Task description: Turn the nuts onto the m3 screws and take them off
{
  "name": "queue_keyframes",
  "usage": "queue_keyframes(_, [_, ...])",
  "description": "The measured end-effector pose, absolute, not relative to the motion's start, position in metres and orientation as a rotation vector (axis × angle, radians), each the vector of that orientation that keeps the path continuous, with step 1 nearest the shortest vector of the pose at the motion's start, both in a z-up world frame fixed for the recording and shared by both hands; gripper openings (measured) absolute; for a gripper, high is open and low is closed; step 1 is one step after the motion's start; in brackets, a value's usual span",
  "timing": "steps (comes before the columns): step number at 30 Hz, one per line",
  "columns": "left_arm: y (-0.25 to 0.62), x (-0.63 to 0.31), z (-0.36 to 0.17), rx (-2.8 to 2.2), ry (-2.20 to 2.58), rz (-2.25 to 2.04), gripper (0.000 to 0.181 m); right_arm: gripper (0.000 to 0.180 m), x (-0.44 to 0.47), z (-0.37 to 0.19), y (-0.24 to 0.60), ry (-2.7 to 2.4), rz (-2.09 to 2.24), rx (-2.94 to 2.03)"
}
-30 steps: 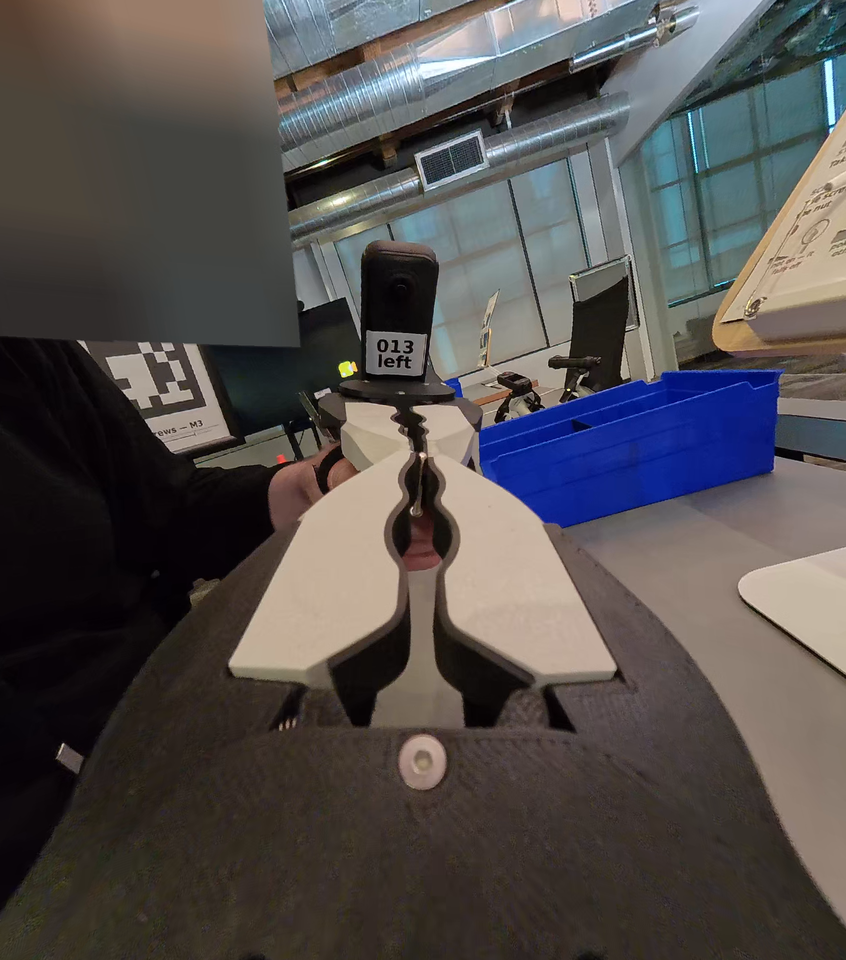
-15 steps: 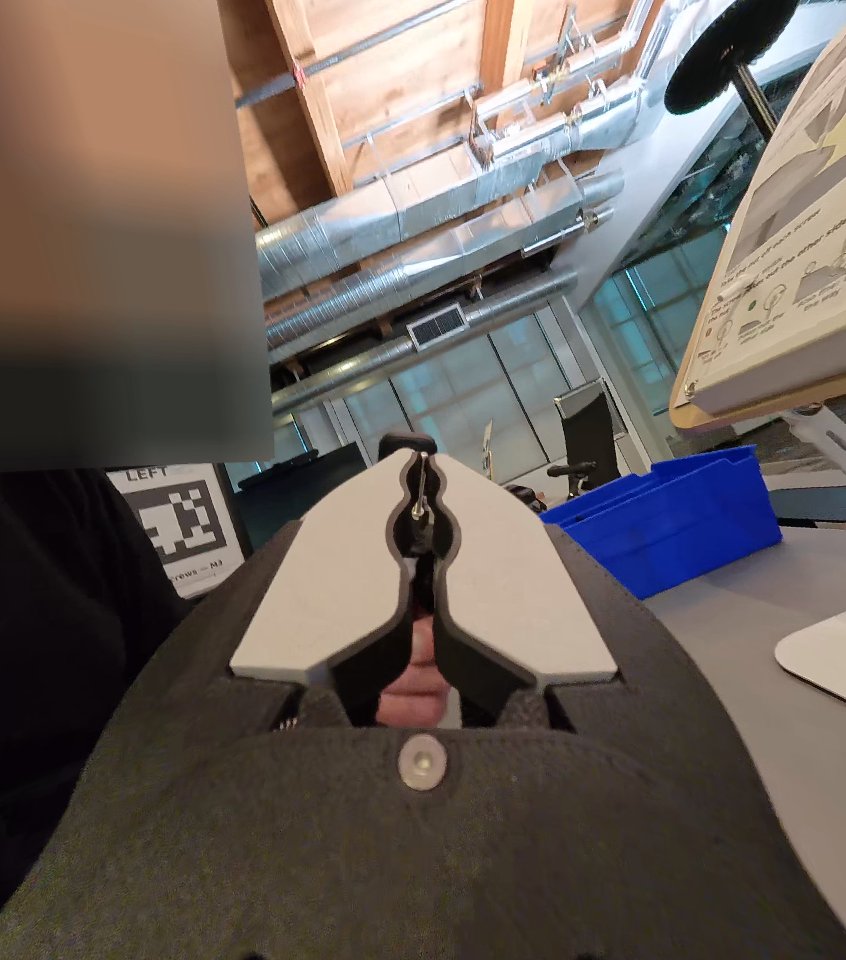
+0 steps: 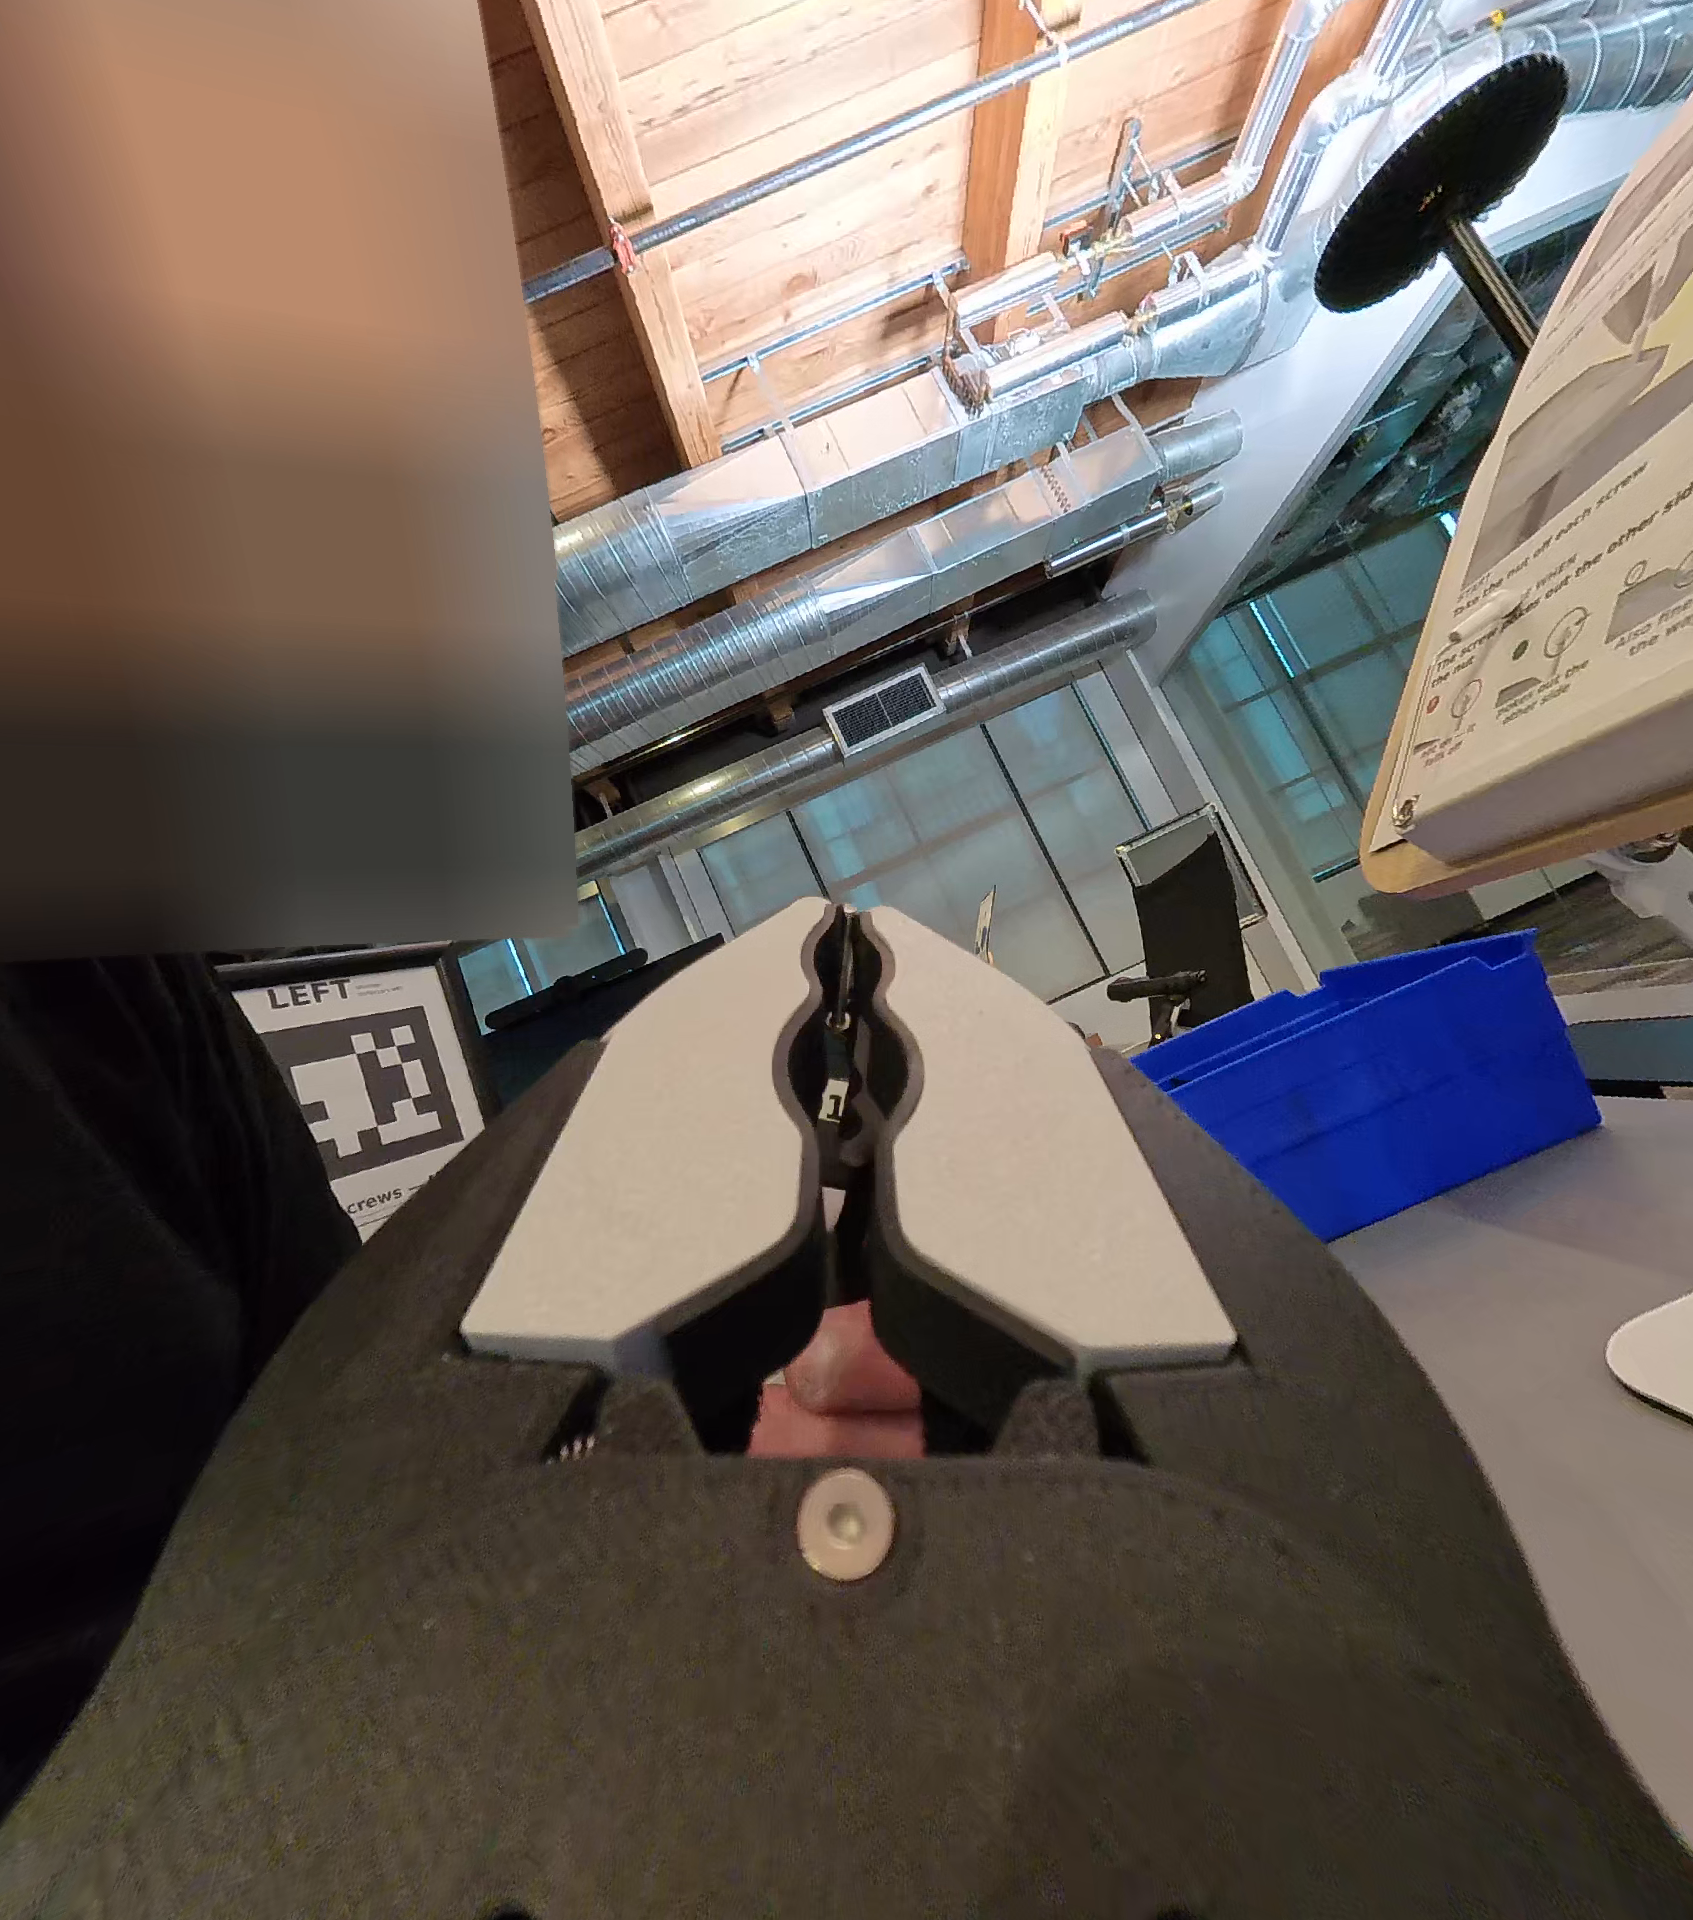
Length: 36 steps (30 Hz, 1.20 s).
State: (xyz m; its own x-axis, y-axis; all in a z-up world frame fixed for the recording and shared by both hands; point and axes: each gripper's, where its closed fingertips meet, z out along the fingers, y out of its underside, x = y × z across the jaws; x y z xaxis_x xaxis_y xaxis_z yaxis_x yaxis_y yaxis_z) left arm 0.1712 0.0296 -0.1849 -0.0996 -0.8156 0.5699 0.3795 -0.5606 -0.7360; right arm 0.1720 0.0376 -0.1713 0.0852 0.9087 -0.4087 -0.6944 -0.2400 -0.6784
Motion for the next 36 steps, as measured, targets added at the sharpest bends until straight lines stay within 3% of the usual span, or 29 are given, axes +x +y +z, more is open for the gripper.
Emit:
queue_keyframes(17, [0.026, 0.162, -0.182, -1.357, 0.701, -1.700, 0.003, 0.002, 0.166, -0.172, 0.031, -0.431, 1.497, -1.002])
queue_keyframes(21, [0.029, 0.152, -0.182, -1.375, 0.757, -1.636, 0.002, 0.020, 0.169, -0.175, 0.035, -0.502, 1.486, -1.069])
queue_keyframes(26, [0.031, 0.127, -0.201, -1.453, 0.888, -1.442, 0.003, 0.013, 0.154, -0.241, 0.032, -1.005, 1.182, -1.451])
queue_keyframes(32, [0.036, 0.097, -0.222, -1.551, 0.851, -1.348, 0.003, 0.017, 0.133, -0.328, 0.024, -1.423, 0.868, -1.742])
queue_keyframes(36, [0.038, 0.083, -0.239, -1.618, 0.842, -1.310, 0.003, 0.010, 0.123, -0.353, 0.026, -1.550, 0.753, -1.830])
